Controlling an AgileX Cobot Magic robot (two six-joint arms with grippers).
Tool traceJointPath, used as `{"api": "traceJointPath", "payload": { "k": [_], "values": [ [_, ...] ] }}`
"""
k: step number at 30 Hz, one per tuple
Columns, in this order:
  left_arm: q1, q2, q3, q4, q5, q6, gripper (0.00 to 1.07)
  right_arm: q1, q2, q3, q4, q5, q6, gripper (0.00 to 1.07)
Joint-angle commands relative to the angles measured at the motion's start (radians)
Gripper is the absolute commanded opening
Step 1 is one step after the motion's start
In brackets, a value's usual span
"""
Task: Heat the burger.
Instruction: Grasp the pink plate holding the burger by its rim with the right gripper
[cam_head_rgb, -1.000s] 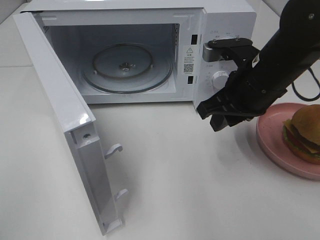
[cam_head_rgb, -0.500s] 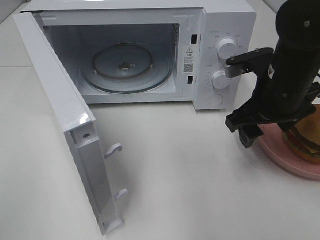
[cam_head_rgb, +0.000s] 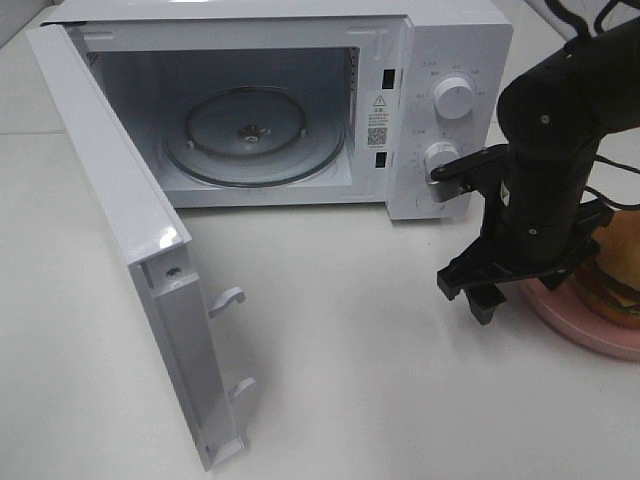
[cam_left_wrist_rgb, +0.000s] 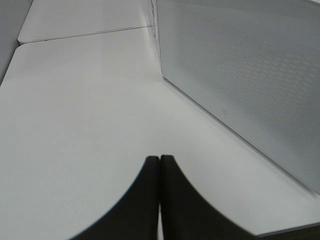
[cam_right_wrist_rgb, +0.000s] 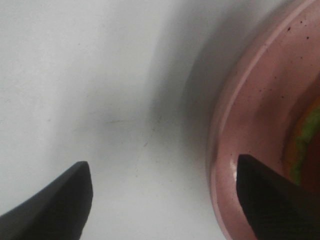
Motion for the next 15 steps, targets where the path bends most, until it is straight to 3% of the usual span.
{"api": "traceJointPath", "payload": {
  "k": [1, 11, 15],
  "values": [
    [-0.005, -0.019, 0.001, -0.008, -0.010, -0.002, 0.00, -0.004, 0.050, -0.002, -0.049, -0.022, 0.018, 0.76],
    [-0.005, -0.019, 0.001, -0.008, -0.010, -0.002, 0.00, -0.004, 0.138, -0.002, -0.050, -0.078, 0.018, 0.76],
    [-0.005, -0.019, 0.001, -0.008, -0.010, -0.002, 0.00, -0.004, 0.150, -0.002, -0.050, -0.090, 0.021, 0.70]
  ]
}}
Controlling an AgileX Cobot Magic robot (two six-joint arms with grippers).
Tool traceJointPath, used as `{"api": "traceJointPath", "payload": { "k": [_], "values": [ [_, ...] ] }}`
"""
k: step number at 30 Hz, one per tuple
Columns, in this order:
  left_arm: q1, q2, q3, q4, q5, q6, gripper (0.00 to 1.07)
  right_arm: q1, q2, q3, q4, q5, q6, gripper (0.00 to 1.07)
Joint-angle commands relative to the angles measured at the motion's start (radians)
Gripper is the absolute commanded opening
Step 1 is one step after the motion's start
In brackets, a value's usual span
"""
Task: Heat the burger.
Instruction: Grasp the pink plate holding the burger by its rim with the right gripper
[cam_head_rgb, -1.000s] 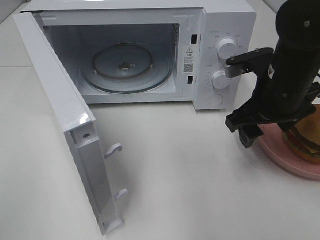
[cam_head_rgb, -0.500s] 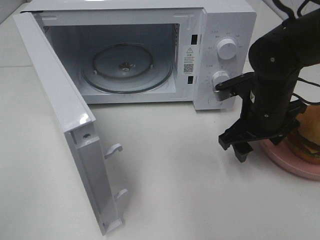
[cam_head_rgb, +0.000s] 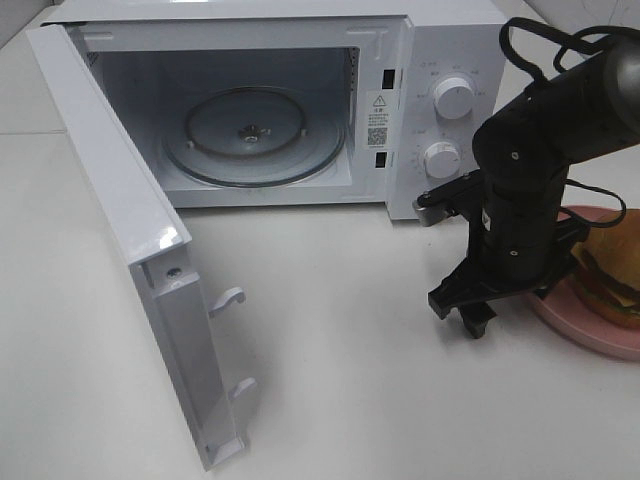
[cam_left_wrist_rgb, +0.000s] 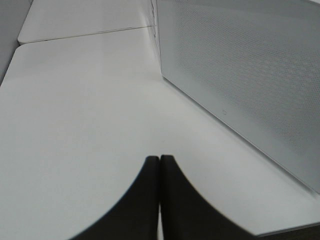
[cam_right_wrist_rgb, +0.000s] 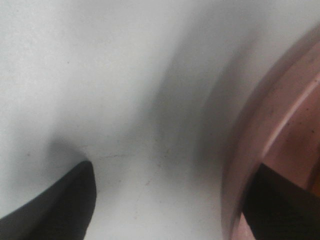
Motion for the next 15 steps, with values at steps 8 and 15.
{"api": "traceJointPath", "payload": {
  "k": [8, 15],
  "values": [
    [-0.005, -0.019, 0.001, -0.008, -0.010, -0.002, 0.00, -0.004, 0.035, 0.008, -0.007, -0.023, 0.014, 0.38],
    [-0.005, -0.019, 0.001, -0.008, -0.010, -0.002, 0.00, -0.004, 0.031, 0.008, -0.009, -0.019, 0.037, 0.00]
  ]
}}
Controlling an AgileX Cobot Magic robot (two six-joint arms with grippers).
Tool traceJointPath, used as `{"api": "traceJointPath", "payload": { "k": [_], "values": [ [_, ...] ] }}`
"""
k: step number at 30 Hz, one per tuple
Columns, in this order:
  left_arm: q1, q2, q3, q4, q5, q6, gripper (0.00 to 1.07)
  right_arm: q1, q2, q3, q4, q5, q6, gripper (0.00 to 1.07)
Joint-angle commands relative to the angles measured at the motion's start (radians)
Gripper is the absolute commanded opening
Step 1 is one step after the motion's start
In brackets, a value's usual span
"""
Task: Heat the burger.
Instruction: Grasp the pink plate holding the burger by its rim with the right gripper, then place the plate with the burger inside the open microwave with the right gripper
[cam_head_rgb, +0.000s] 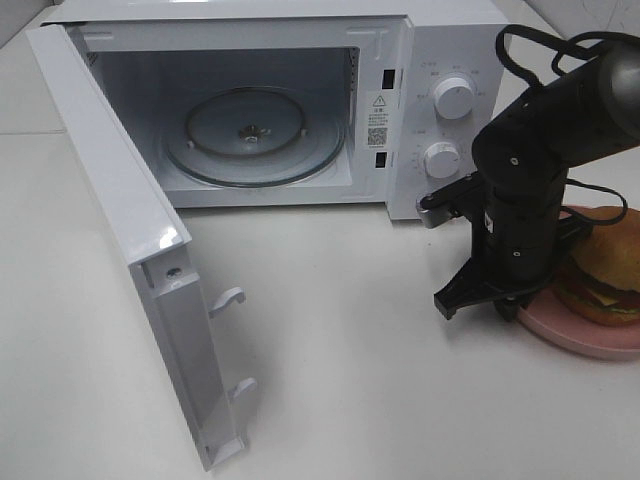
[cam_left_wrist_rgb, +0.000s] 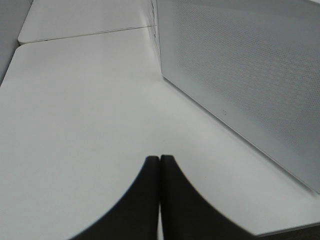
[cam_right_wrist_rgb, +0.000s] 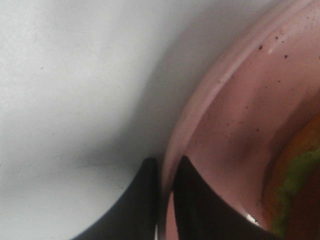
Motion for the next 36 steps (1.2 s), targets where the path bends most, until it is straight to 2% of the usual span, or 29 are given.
{"api": "traceJointPath", "payload": {
  "k": [1, 6, 13, 15, 18, 20, 23, 25, 28, 30, 36],
  "values": [
    [-0.005, -0.019, 0.001, -0.008, -0.010, -0.002, 0.00, -0.003, 0.018, 0.010, 0.032, -0.015, 0.017, 0.00],
    [-0.005, -0.019, 0.001, -0.008, -0.010, -0.002, 0.00, -0.003, 0.017, 0.010, 0.030, -0.011, 0.015, 0.00],
    [-0.005, -0.019, 0.001, -0.008, -0.010, -0.002, 0.00, 0.021, 0.014, 0.011, 0.030, 0.092, -0.091, 0.00],
    [-0.005, -0.019, 0.001, -0.008, -0.010, -0.002, 0.00, 0.068, -0.026, 0.019, 0.027, 0.105, -0.110, 0.00],
    [-0.005, -0.019, 0.001, -0.008, -0.010, -0.002, 0.00, 0.081, -0.043, 0.019, 0.027, 0.105, -0.110, 0.00],
    [-0.005, -0.019, 0.001, -0.008, -0.010, -0.002, 0.00, 0.134, -0.110, 0.019, 0.027, 0.117, -0.128, 0.00],
    [-0.005, -0.019, 0.001, -0.008, -0.010, -0.002, 0.00, 0.151, -0.127, 0.019, 0.027, 0.126, -0.135, 0.00],
    [-0.005, -0.019, 0.001, -0.008, -0.010, -0.002, 0.00, 0.223, -0.175, 0.019, 0.002, 0.187, -0.179, 0.00],
    [-0.005, -0.019, 0.001, -0.008, -0.010, -0.002, 0.00, 0.243, -0.186, 0.019, -0.008, 0.194, -0.179, 0.00],
    [-0.005, -0.019, 0.001, -0.008, -0.010, -0.002, 0.00, 0.300, -0.221, 0.019, -0.024, 0.213, -0.194, 0.00],
    [-0.005, -0.019, 0.001, -0.008, -0.010, -0.002, 0.00, 0.343, -0.253, 0.027, -0.025, 0.247, -0.262, 0.00]
  ]
}}
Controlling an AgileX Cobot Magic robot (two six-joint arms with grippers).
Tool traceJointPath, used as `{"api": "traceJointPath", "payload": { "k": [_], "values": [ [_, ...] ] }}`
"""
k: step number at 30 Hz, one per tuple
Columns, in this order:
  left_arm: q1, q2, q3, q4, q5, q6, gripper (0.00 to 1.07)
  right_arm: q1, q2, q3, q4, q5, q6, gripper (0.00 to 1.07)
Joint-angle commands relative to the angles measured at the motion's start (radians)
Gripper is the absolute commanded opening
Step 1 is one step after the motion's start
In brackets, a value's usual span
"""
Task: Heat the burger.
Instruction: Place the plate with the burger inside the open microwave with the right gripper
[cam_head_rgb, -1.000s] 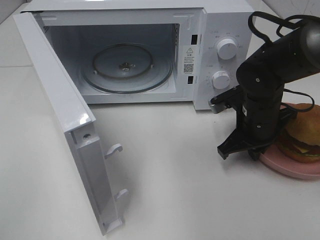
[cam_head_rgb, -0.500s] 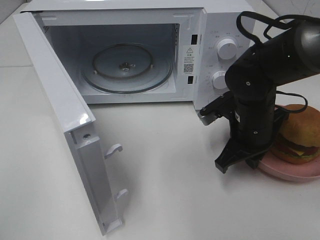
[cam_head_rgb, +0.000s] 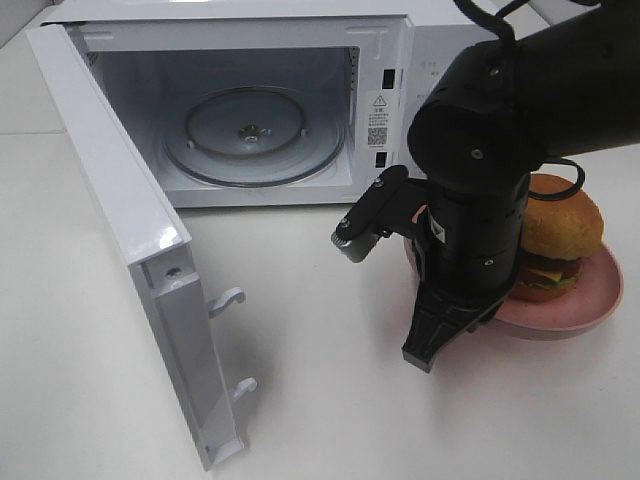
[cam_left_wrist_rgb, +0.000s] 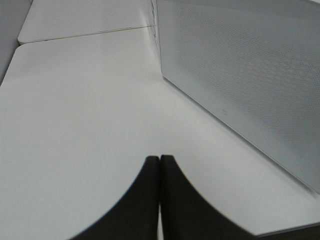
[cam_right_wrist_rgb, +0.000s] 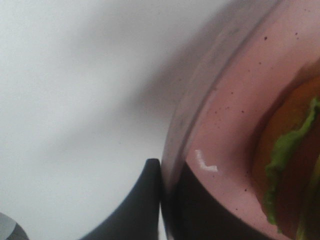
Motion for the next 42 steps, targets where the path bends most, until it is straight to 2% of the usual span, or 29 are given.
{"api": "traceJointPath", "payload": {
  "k": [1, 7, 11, 24, 30, 35, 42],
  "values": [
    [-0.005, -0.019, 0.001, -0.008, -0.010, -0.002, 0.00, 0.033, -0.054, 0.041, -0.036, 0.000, -0.119, 0.00],
    [-0.005, -0.019, 0.001, -0.008, -0.010, -0.002, 0.00, 0.048, -0.120, 0.141, -0.016, -0.093, -0.297, 0.00],
    [-0.005, -0.019, 0.001, -0.008, -0.010, -0.002, 0.00, 0.048, -0.179, 0.217, -0.049, -0.159, -0.438, 0.00],
    [-0.005, -0.019, 0.001, -0.008, -0.010, -0.002, 0.00, 0.045, -0.176, 0.218, -0.063, -0.109, -0.474, 0.00],
    [-0.005, -0.019, 0.001, -0.008, -0.010, -0.002, 0.00, 0.045, -0.176, 0.218, -0.054, -0.175, -0.703, 0.00],
    [-0.005, -0.019, 0.001, -0.008, -0.010, -0.002, 0.00, 0.045, -0.176, 0.218, -0.064, -0.208, -0.791, 0.00],
    [-0.005, -0.019, 0.001, -0.008, -0.010, -0.002, 0.00, 0.045, -0.176, 0.218, -0.066, -0.203, -0.742, 0.00]
  ]
}}
